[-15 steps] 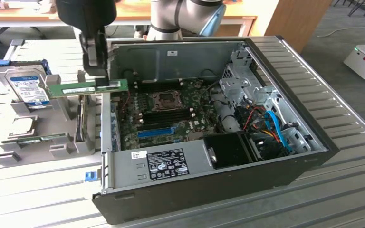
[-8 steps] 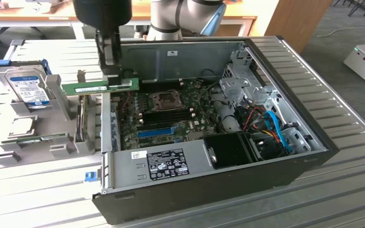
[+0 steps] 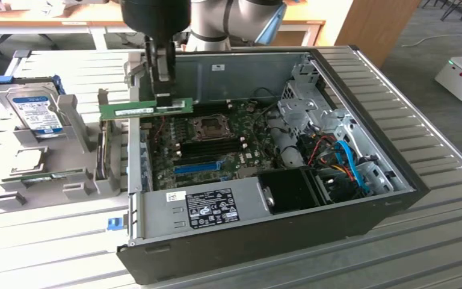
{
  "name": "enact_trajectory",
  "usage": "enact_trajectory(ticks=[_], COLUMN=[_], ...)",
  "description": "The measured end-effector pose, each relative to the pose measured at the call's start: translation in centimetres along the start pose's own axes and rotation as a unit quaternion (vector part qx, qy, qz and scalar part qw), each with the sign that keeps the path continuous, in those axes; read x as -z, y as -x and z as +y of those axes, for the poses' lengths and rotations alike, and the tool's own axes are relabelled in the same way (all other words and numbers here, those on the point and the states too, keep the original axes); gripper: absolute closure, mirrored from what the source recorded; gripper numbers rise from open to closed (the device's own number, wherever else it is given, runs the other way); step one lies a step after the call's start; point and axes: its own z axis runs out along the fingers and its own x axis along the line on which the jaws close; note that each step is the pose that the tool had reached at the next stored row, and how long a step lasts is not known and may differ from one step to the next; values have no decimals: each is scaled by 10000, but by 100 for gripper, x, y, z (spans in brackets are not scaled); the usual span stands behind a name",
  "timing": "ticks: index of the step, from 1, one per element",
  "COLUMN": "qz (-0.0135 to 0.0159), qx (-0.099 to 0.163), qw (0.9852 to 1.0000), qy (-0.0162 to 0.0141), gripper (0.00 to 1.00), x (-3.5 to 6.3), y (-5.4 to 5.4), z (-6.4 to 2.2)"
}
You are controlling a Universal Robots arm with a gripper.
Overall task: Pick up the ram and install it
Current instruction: 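Pick up the ram and move it above insertion slot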
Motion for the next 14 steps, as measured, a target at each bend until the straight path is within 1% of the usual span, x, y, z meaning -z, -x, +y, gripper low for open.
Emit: enact_trajectory(ticks=[14], qz=[0], qx=[1], qw=[10000], qy=[1], gripper=[88], x=[8], y=[-3], z=[-415])
